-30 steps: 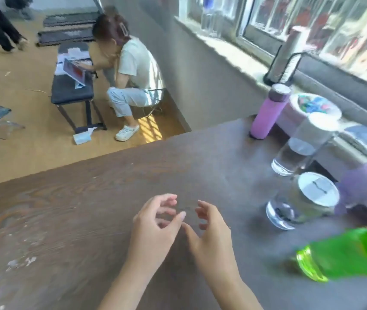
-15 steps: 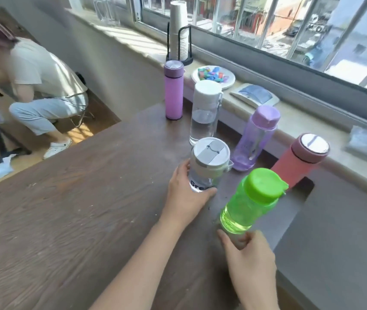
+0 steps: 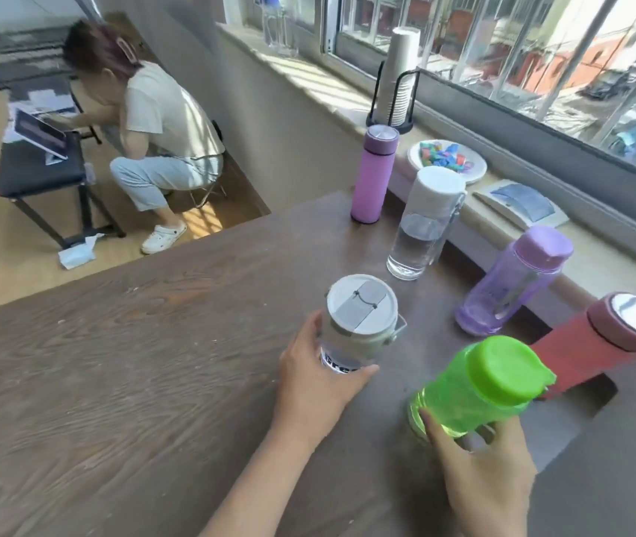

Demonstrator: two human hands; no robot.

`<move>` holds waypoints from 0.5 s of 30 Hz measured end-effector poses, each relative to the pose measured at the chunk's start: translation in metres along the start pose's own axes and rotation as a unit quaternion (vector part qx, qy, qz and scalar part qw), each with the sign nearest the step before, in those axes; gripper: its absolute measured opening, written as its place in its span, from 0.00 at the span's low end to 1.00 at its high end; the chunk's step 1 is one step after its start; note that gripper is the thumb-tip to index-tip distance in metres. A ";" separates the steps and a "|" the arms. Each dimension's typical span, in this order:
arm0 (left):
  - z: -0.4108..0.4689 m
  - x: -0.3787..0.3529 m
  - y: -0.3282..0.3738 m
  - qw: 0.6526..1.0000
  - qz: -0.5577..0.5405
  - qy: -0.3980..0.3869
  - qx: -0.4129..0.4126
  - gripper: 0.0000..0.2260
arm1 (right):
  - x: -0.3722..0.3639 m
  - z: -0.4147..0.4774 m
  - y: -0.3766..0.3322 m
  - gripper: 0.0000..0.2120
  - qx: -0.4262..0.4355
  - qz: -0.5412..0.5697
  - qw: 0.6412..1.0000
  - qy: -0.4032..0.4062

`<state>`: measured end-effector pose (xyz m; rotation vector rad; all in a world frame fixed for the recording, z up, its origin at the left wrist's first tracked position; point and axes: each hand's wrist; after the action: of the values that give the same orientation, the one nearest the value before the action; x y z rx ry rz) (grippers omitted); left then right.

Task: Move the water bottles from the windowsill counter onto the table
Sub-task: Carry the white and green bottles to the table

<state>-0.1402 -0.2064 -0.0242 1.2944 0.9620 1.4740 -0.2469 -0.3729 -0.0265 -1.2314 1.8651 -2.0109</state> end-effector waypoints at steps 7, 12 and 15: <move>-0.061 0.146 -0.012 0.991 0.039 0.123 0.046 0.37 | -0.063 -0.051 -0.052 0.24 0.079 -0.015 0.987 -0.141; -0.113 0.248 -0.023 0.967 0.064 0.236 0.074 0.36 | -0.134 -0.118 -0.102 0.22 0.132 0.000 0.953 -0.274; -0.146 0.294 -0.027 0.953 0.058 0.283 0.092 0.36 | -0.179 -0.163 -0.131 0.21 0.150 0.006 0.928 -0.340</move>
<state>-0.2877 0.0864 0.0088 1.0819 1.4391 1.9397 -0.1776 -0.1112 0.0230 -1.5442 1.1824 -1.4918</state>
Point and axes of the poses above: each hand's wrist, its own z-axis towards the middle knuckle, its own x-axis out of the back of the hand, y = z × x, and after that the axes turned 7 degrees about -x, right-handed
